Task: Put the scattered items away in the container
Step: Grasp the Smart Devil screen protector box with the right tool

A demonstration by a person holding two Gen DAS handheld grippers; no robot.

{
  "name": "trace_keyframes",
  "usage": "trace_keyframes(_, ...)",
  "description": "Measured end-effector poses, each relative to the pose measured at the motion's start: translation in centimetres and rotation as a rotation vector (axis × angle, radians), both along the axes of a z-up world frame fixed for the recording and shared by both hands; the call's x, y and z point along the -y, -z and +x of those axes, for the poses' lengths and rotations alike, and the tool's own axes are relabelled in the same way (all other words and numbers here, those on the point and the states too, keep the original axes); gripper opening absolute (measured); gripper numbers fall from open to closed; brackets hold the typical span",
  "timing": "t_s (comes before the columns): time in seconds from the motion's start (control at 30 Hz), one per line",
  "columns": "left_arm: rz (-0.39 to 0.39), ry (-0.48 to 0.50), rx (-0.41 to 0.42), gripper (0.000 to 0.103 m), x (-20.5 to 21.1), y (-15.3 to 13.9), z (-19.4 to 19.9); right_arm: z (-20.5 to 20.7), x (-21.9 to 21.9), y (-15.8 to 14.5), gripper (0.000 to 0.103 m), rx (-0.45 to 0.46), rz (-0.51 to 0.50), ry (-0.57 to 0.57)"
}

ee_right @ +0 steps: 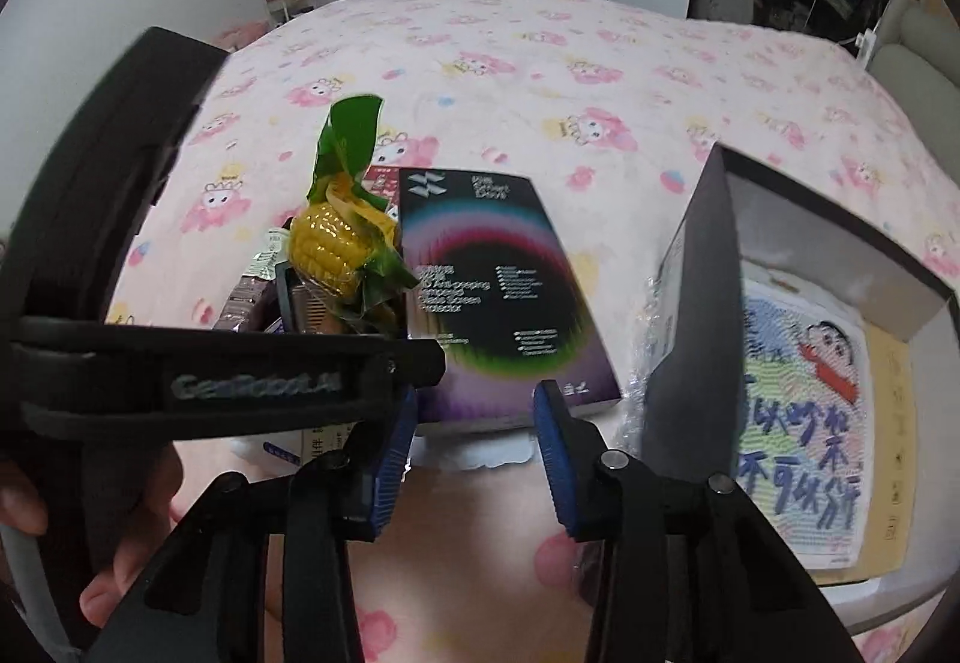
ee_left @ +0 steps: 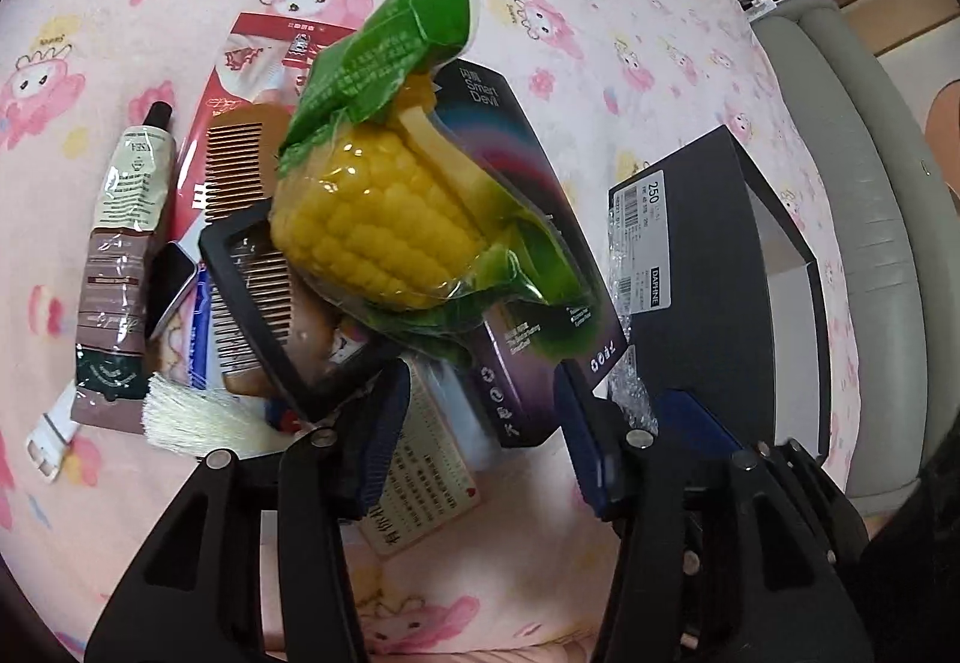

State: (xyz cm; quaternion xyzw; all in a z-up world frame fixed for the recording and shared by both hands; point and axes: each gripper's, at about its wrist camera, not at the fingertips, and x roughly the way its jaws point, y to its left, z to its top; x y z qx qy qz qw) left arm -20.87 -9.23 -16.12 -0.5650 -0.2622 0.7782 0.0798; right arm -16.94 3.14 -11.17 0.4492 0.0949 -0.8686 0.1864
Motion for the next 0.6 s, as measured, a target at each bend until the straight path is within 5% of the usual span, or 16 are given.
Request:
trace_keyframes(0.13,-0.011,0.019,0.033,0.053,-1.3,1.4,-1.5,-0.3,-1.0,0.3,0.038,-0.026,0.027,0.042)
trace_keyframes(0.3,0.042,0.029,0.047,0.036,-1.1,2.0,-1.9,-0.6,-0.6,0.2,0.037,-0.042,0.077,0.042)
trace_keyframes(0.4,0.106,0.008,0.053,0.032,0.2,1.9,-1.3,-0.7,0.0,-0.9,0.037,-0.142,0.154,0.066)
trace_keyframes(0.6,0.083,-0.025,0.018,0.027,3.2,-0.2,0.7,-2.7,-0.4,-1.6,0.037,0.005,-0.063,0.083)
